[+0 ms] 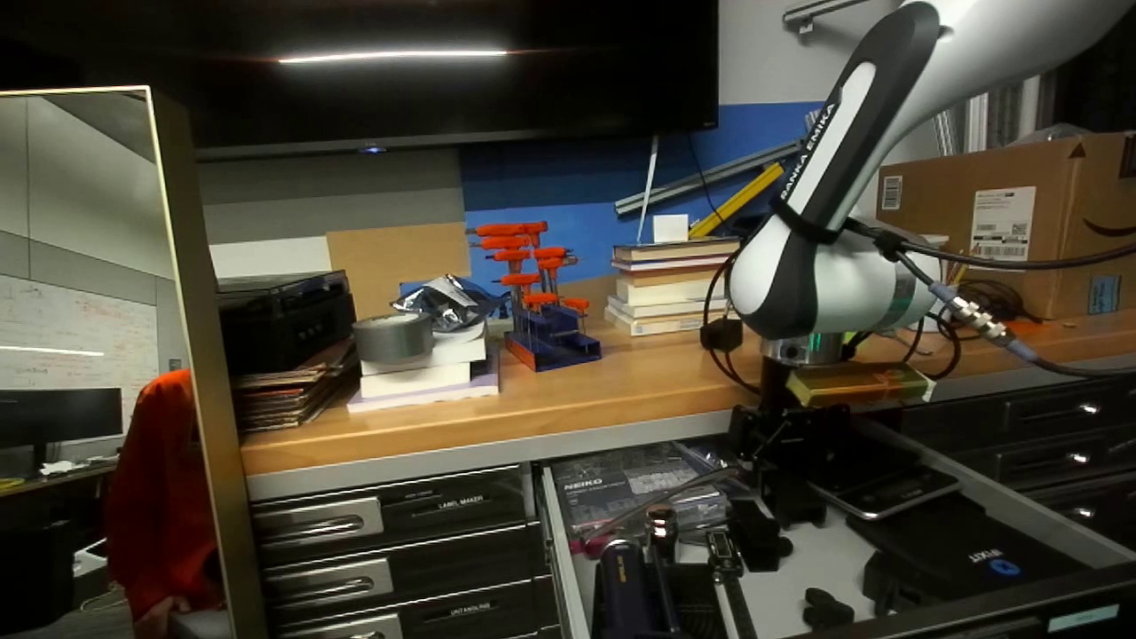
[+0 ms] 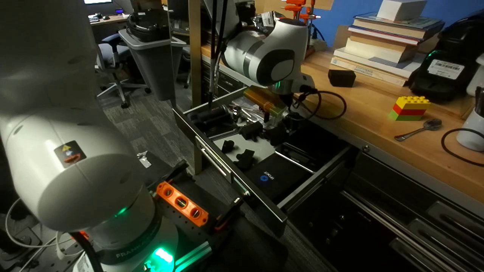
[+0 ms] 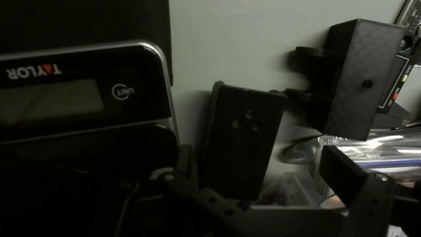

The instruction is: Pick up the black objects from the countertop, put them in the drawer and close the drawer.

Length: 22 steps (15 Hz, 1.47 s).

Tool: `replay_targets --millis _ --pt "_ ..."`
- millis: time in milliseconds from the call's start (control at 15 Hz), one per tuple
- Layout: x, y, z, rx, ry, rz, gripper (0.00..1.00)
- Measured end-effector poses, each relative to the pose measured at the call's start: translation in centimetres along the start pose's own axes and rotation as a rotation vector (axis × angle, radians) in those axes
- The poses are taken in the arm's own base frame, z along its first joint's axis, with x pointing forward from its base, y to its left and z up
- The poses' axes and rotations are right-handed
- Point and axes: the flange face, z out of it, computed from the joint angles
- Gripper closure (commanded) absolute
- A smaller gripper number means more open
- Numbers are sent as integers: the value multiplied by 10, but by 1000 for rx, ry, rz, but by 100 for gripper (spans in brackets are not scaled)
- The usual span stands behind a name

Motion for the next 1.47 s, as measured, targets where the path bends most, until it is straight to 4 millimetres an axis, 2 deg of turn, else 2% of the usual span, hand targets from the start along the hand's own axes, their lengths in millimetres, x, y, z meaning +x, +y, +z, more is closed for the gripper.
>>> replay_targets --millis 267,600,800,1000,1200,1467 --pt "4 -17 -32 -36 38 -30 0" --pt "15 -36 -91 -102 114 -30 0" --pt "34 -43 -129 -112 159 14 0" --pt "57 -50 -157 -118 189 76 0" --pt "84 -55 -170 -125 196 169 0" --pt "126 -60 -165 -127 188 353 0"
